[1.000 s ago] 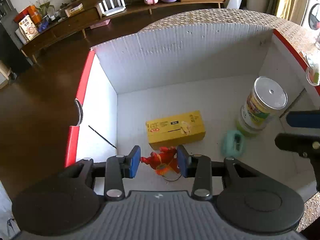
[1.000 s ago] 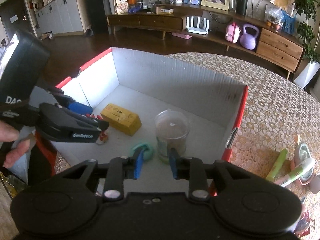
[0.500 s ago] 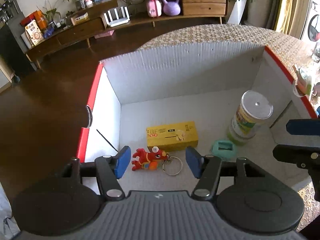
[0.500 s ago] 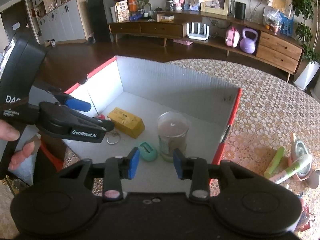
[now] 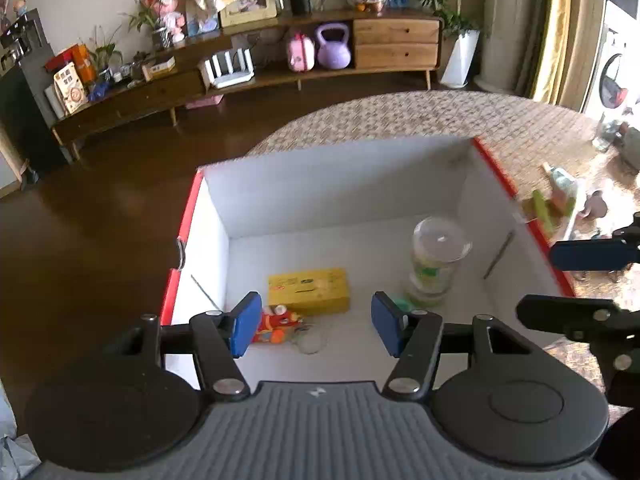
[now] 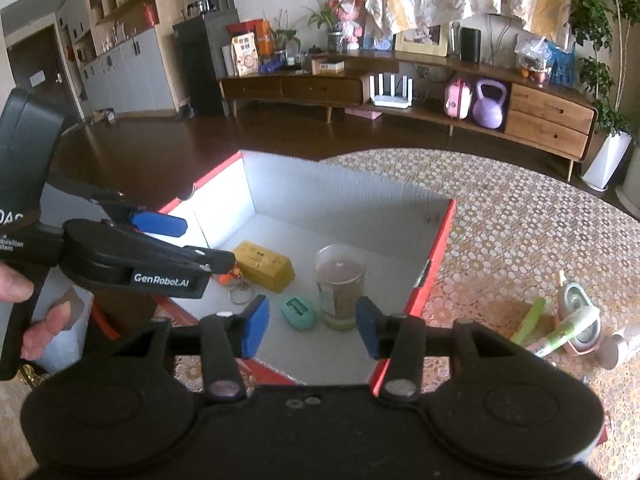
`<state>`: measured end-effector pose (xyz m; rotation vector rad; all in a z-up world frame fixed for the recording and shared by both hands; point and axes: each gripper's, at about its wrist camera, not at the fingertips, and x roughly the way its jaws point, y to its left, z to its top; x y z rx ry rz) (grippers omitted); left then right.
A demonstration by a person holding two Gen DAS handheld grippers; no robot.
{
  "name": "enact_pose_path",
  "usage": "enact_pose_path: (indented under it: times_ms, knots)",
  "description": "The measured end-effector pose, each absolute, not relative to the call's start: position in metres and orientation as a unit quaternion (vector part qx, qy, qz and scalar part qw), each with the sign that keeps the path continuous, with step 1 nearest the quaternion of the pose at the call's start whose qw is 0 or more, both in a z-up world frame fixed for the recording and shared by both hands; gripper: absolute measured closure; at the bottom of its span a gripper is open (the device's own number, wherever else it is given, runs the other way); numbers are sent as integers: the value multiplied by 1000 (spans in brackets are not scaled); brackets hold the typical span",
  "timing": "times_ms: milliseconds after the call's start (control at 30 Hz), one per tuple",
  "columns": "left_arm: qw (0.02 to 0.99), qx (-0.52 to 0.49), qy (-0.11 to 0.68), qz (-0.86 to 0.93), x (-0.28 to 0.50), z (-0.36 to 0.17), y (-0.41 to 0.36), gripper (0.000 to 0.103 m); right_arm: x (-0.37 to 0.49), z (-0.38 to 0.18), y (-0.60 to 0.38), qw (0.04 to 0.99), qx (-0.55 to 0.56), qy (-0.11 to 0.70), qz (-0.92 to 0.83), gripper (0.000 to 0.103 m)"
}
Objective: Organize rigid objects
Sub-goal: 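Move both open tools back over the remaining items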
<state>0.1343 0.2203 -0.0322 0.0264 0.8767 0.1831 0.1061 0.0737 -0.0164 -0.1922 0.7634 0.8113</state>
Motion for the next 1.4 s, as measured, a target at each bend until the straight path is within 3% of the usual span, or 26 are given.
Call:
enact_pose_path:
  times_ms: [533,633,867,967,1133,1400]
  knots:
    - [928,21,371,34,109,11,149,43,83,10,5,863,-52,327,382,35]
    - [932,11,362,20,106,13,135,31,80,13,-14,867,-39,321,378,29]
    - [937,-12,350,-3,106,11,95,31,76,10,-62,882,-24,310,354,19]
    - [937,-14,349,-14,108,7,78,22,76,4,-81,887,-17,310,342,15]
    - [937,-16,347,-28,112,0,56,20,73,-3,-113,895,-19,307,324,11]
    - [933,-31,354,-54,128,-22,28,12,81,-25,-157,904,-32,313,289,10]
